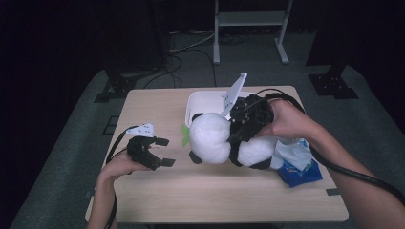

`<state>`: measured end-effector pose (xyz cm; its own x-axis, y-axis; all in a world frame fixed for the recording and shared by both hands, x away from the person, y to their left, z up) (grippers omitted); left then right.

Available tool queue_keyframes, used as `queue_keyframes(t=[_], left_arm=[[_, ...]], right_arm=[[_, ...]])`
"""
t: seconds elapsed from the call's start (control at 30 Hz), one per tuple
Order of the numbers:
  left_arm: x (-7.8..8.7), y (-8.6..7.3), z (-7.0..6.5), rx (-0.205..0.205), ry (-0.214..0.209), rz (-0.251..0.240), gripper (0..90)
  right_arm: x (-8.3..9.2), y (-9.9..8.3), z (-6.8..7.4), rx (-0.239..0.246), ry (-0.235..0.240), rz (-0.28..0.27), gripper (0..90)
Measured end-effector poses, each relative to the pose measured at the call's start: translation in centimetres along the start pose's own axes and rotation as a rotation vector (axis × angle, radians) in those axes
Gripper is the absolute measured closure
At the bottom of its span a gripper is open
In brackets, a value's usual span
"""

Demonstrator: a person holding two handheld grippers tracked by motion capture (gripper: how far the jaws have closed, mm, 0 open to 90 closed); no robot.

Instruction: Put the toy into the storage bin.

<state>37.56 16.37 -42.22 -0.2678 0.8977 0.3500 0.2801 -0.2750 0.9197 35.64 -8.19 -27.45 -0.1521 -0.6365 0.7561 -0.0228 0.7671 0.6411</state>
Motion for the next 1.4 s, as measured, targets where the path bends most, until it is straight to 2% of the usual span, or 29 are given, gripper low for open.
queue_keyframes(t=[0.2, 0.27, 0.3, 0.57, 0.87, 0.9, 0.97, 1.13, 1.17, 1.4], left_arm=[[0.1, 0.1, 0.0, -0.003, 0.0, -0.006, 7.9], [0.1, 0.1, 0.0, -0.001, 0.0, -0.005, 7.9], [0.1, 0.0, 0.1, -0.004, -0.001, -0.004, 7.9], [0.3, 0.2, -0.1, 0.003, -0.013, -0.019, 7.8], [0.6, 0.3, 0.1, 0.003, -0.013, -0.032, 7.9], [0.6, 0.3, 0.1, 0.008, -0.019, -0.03, 7.8], [0.5, 0.3, 0.0, 0.007, -0.023, -0.028, 7.8], [0.5, 0.2, 0.1, 0.01, -0.025, -0.029, 7.8], [0.4, 0.2, 0.1, 0.011, -0.026, -0.026, 7.8], [0.3, 0.2, 0.2, 0.007, -0.028, -0.026, 7.8]], right_arm=[[1.1, 0.8, -1.6, -0.01, -0.018, 0.004, 50.6], [1.2, 0.9, -1.8, -0.008, -0.02, 0.006, 50.7], [1.5, 1.1, -2.4, -0.007, -0.028, 0.01, 50.6], [2.0, 1.9, -4.4, -0.013, -0.035, 0.024, 50.7], [1.7, 2.1, -6.9, -0.03, -0.041, 0.062, 50.7], [1.7, 2.2, -7.6, -0.031, -0.047, 0.058, 50.6], [1.7, 2.3, -8.2, -0.034, -0.051, 0.052, 50.6], [1.6, 2.3, -9.6, -0.044, -0.063, 0.072, 50.6], [1.6, 2.2, -10.4, -0.045, -0.07, 0.083, 50.6], [0.8, 2.0, -12.1, -0.04, -0.082, 0.098, 50.5]])
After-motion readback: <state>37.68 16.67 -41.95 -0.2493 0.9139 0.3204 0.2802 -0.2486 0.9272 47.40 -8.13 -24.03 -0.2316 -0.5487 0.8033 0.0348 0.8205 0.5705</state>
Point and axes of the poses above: each handheld gripper's, and its own axes: x roughly backward along the jaws, y roughly out of its top, z roughly to its left, the point moved 7 cm from there along -x, roughly forward along the jaws, and after that the axes turned 15 degrees about -z, right-handed, at the moved point
